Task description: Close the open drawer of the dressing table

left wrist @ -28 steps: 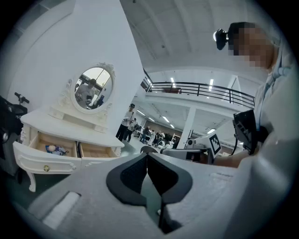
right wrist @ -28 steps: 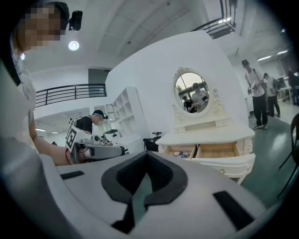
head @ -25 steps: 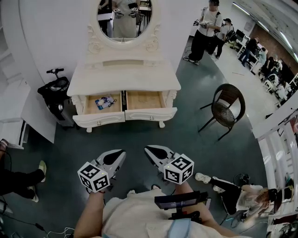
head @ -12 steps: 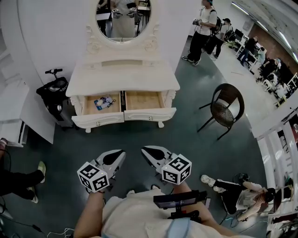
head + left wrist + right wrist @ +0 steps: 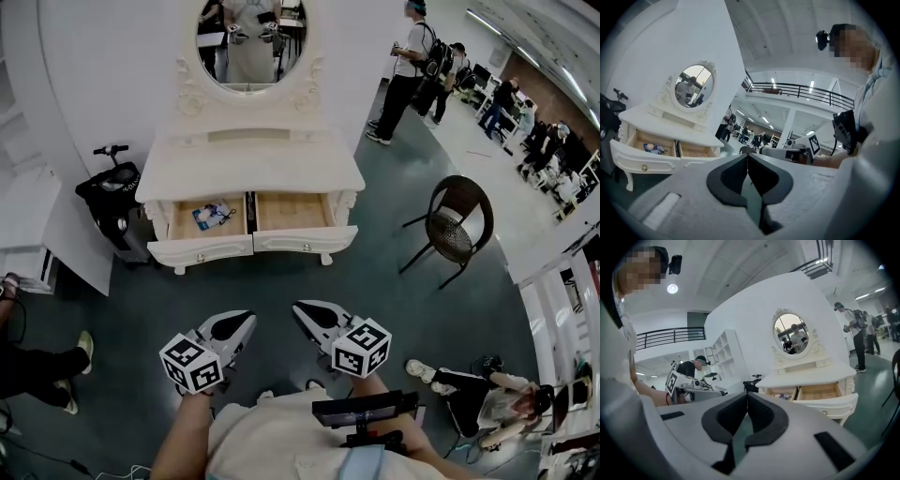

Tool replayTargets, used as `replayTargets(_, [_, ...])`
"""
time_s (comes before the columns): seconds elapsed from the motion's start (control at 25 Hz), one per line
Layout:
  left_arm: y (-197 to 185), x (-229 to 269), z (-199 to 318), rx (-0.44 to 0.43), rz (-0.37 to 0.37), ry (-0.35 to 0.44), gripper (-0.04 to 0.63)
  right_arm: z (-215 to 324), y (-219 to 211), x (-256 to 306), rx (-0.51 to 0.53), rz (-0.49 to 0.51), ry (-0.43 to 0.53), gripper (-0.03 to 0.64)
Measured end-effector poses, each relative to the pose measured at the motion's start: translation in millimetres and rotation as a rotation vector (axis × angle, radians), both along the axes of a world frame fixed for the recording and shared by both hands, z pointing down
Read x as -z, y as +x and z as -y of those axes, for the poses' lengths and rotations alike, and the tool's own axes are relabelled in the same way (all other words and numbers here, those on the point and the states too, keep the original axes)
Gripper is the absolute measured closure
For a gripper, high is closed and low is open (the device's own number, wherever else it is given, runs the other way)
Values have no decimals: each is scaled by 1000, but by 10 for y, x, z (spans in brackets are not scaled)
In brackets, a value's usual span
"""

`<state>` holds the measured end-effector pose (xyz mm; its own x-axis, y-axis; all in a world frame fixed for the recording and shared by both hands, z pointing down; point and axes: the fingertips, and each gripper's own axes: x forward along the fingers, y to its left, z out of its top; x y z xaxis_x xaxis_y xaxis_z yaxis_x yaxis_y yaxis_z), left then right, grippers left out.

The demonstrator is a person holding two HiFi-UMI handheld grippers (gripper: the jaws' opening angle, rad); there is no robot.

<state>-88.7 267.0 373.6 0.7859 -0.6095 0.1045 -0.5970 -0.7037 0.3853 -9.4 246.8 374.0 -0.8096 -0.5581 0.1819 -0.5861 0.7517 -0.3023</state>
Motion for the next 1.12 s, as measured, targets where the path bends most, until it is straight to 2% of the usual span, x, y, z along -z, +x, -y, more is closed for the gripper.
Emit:
replayTargets(0.72, [-236,-66,116,-7,-30,-18,586,117,-139,-86,-40,-34,-25,601])
replayTargets(1.12, [-213,-113,438,-3,-44,-20,586,485,-49,-163,-64,-37,-31,601])
